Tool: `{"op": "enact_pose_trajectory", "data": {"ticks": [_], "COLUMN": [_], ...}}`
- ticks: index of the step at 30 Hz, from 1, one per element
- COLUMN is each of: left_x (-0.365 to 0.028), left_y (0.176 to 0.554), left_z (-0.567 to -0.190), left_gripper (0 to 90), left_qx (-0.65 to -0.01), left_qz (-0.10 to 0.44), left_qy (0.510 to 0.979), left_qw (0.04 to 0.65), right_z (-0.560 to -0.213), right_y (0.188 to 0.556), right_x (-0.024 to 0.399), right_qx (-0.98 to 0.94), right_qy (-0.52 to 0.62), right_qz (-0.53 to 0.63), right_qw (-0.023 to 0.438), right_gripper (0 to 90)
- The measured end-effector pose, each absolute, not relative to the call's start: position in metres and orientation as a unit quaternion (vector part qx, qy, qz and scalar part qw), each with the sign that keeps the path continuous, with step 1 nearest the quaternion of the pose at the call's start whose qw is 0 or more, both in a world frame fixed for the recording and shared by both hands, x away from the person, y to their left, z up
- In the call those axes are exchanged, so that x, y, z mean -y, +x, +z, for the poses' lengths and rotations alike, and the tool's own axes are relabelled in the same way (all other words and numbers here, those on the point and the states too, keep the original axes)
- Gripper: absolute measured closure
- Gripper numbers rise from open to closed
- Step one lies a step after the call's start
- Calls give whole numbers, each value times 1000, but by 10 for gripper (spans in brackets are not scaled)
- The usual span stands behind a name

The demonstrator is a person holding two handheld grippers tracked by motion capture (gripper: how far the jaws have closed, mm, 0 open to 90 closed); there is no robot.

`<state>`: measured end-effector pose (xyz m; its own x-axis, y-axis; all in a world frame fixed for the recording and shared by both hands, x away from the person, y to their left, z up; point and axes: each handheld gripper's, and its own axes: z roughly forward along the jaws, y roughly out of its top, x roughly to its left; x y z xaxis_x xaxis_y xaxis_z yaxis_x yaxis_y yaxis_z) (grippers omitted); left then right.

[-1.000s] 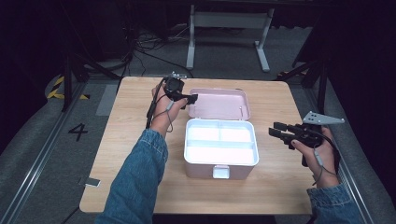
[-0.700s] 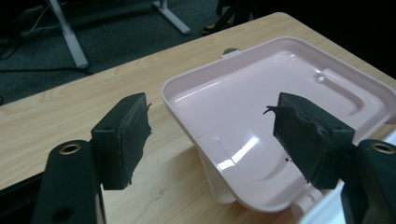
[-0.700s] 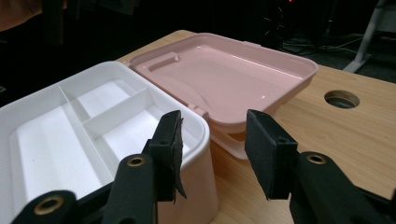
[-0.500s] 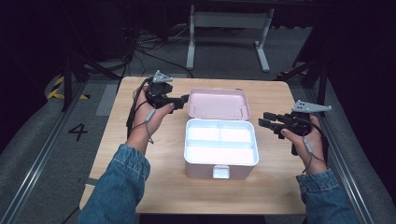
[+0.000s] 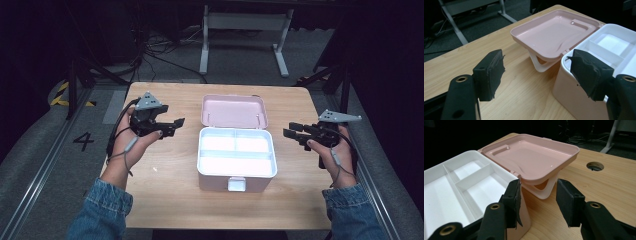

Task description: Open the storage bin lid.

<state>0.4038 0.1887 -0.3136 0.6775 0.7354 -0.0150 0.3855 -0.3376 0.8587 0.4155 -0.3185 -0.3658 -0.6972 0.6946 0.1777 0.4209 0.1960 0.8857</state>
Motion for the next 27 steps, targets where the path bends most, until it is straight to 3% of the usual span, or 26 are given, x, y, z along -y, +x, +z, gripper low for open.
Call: {"op": "enact_pose_trajectory", "data": {"ticks": [16,27], "left_x": [-233,-253], "left_y": [367,362], "left_z": [-343,-373], "left_gripper": [257,250], "left_qx": [-380,-445], "left_qz": [169,209], "left_qy": [758,766], "left_qw": [502,414], "right_z": [-374,-384], "right_y": [407,404], "right_x": [335,336], "right_qx": [-762,-770], "right_qy": [386,392], "right_qz": [503,486], "right_qw": [130,130], "right_gripper": [546,533]}}
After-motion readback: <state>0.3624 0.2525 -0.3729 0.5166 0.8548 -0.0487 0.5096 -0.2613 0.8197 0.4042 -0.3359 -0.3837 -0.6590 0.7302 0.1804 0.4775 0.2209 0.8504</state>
